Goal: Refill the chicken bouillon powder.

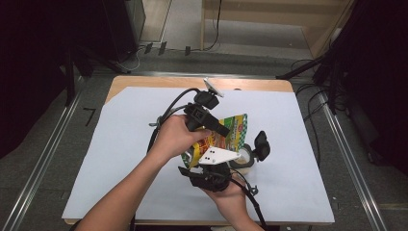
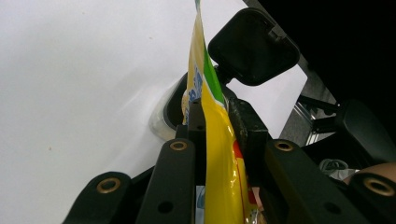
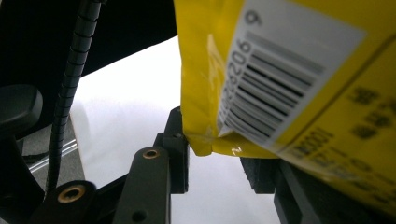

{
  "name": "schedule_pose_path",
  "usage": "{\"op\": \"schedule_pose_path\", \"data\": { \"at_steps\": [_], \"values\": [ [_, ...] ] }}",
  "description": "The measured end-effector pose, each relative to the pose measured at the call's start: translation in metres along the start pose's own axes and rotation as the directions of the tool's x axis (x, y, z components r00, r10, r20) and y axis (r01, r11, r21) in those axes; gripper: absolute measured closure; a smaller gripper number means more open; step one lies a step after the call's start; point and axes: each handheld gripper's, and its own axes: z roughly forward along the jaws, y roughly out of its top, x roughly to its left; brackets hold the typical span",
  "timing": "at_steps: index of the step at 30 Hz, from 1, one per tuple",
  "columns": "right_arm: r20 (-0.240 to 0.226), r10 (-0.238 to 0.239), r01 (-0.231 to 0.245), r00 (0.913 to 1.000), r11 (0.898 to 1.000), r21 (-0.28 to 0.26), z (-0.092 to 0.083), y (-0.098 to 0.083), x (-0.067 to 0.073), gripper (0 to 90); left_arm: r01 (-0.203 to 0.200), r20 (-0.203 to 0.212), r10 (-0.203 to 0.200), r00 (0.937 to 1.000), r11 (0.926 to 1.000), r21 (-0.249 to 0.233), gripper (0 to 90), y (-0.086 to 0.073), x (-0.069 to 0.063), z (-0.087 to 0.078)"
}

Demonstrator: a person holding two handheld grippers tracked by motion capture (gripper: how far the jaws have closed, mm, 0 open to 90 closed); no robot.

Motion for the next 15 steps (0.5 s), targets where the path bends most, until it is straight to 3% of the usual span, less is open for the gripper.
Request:
{"op": "schedule_pose_path", "data": {
  "at_steps": [15],
  "values": [
    [0.007,-0.03,0.03,0.9995,1.0,0.009,0.0023,-0.0018,0.0005,68.9,0.073,0.062,-0.076,0.9951,0.996,0.051,78.7,0.0032,0.0071,-0.0003]
  ]
}}
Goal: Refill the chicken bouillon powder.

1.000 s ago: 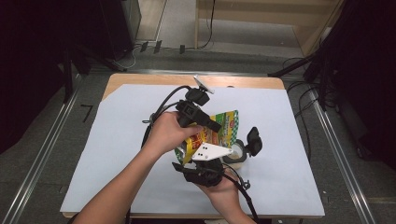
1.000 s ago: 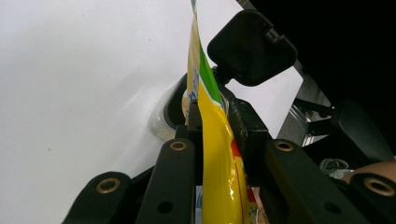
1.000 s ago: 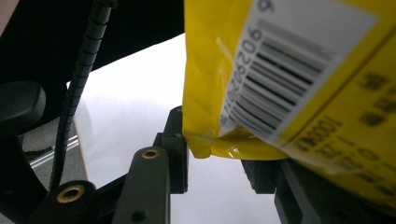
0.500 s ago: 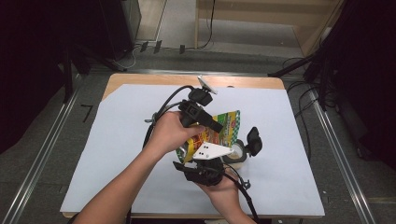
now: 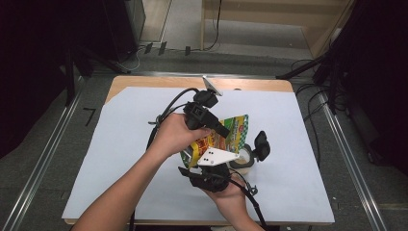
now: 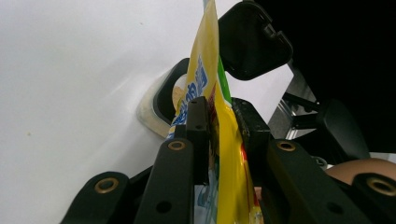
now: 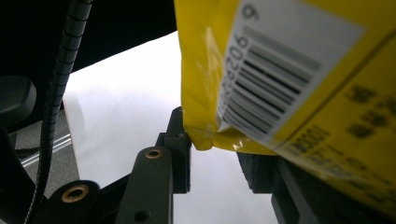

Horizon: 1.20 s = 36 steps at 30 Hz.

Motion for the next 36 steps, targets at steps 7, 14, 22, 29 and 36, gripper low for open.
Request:
{"op": "schedule_pose_path", "data": {
  "at_steps": [7,14,22,29,36],
  "values": [
    [0.001,-0.007,0.007,1.0,1.0,0.0,0.0004,-0.0002,0.0,69.2,0.019,0.011,-0.019,0.9998,0.9998,0.009,78.1,0.0011,0.0015,-0.0002],
    [0.005,-0.013,0.013,0.9999,1.0,-0.001,0.0009,-0.0005,-0.0006,69.9,0.021,0.001,-0.022,0.9998,0.9997,0.015,77.5,0.0023,-0.0009,-0.0003],
    [0.0,-0.001,0.001,1.0,1.0,-0.002,-0.0003,-0.0003,-0.0019,70.0,0.009,-0.007,-0.009,0.9999,0.9999,0.013,77.4,0.0038,-0.0031,0.0009],
    [0.003,-0.003,0.003,1.0,1.0,0.002,-0.0003,-0.0003,-0.0017,70.1,-0.017,-0.02,0.018,0.9996,0.9998,0.008,78.0,0.0029,-0.0046,0.0011],
    [0.0,-0.004,0.004,1.0,1.0,-0.005,-0.0005,0.0002,-0.0009,70.3,-0.027,-0.021,0.027,0.9994,0.9996,0.006,78.3,0.0021,-0.0053,0.0006]
  ]
}}
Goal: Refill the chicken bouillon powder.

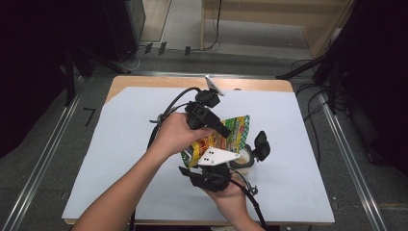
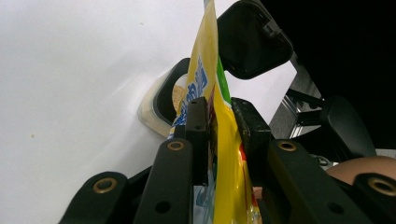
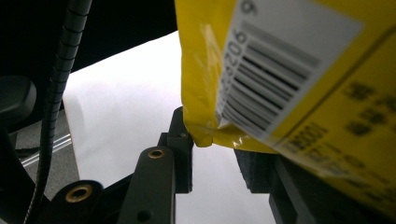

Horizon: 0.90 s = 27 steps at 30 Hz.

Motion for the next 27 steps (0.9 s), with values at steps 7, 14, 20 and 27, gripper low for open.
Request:
{"op": "schedule_pose_path", "data": {
  "at_steps": [7,14,20,27],
  "values": [
    [-0.001,0.0,0.0,1.0,1.0,0.004,0.0001,-0.0002,0.0002,70.3,0.0,-0.001,0.0,1.0,1.0,-0.002,78.2,-0.0003,0.0001,0.0],
    [-0.001,0.003,-0.003,1.0,1.0,0.005,0.0,-0.0002,0.0002,70.4,-0.011,-0.01,0.011,0.9999,0.9999,-0.006,78.1,-0.0005,-0.0013,0.0001],
    [-0.004,0.008,-0.008,1.0,1.0,-0.001,-0.0011,0.0009,0.0008,70.4,-0.014,0.001,0.014,0.9999,0.9998,-0.013,78.1,0.0003,-0.0008,-0.0005],
    [-0.004,0.01,-0.01,0.9999,1.0,-0.003,-0.0025,0.0024,0.0015,70.4,-0.016,0.002,0.016,0.9999,0.9997,-0.02,78.0,0.0007,-0.0009,-0.0011]
  ]
}}
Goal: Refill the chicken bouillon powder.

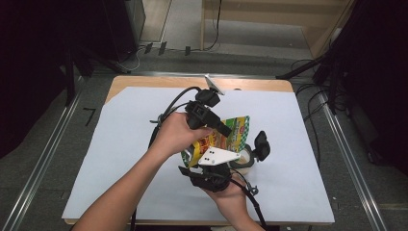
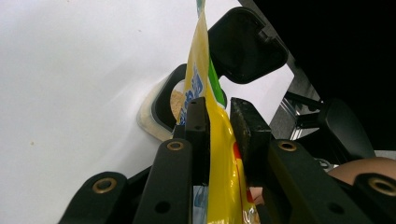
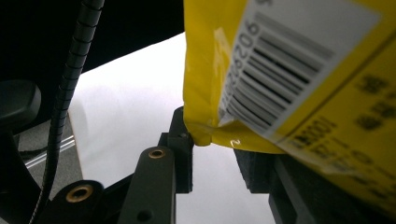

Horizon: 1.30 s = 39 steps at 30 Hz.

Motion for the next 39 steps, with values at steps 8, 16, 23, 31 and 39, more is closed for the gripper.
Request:
{"op": "schedule_pose_path", "data": {
  "at_steps": [8,16,23,31,39],
  "values": [
    [0.001,-0.007,0.007,1.0,1.0,-0.004,-0.0008,0.0014,0.0004,70.3,-0.002,-0.001,0.002,1.0,1.0,-0.007,77.9,0.0,0.0001,-0.0008],
    [0.001,-0.007,0.007,1.0,1.0,-0.005,-0.0016,0.0019,0.0007,70.3,-0.003,-0.001,0.003,1.0,1.0,-0.007,77.8,0.0004,0.0002,-0.0004],
    [0.003,-0.006,0.006,1.0,1.0,0.001,-0.0009,0.0019,-0.0011,70.4,-0.01,-0.013,0.01,0.9999,0.9999,-0.004,77.3,0.001,-0.0011,0.0013],
    [0.003,-0.013,0.013,0.9999,1.0,-0.008,-0.0056,0.0069,-0.0029,70.0,-0.022,-0.012,0.021,0.9997,0.9991,-0.037,77.2,0.0035,-0.0043,-0.0038],
    [0.01,-0.001,0.002,0.9999,1.0,-0.008,-0.0048,0.0049,-0.0048,69.9,-0.012,-0.007,0.012,0.9999,0.9993,-0.034,77.1,0.0055,-0.0035,-0.0006]
  ]
}}
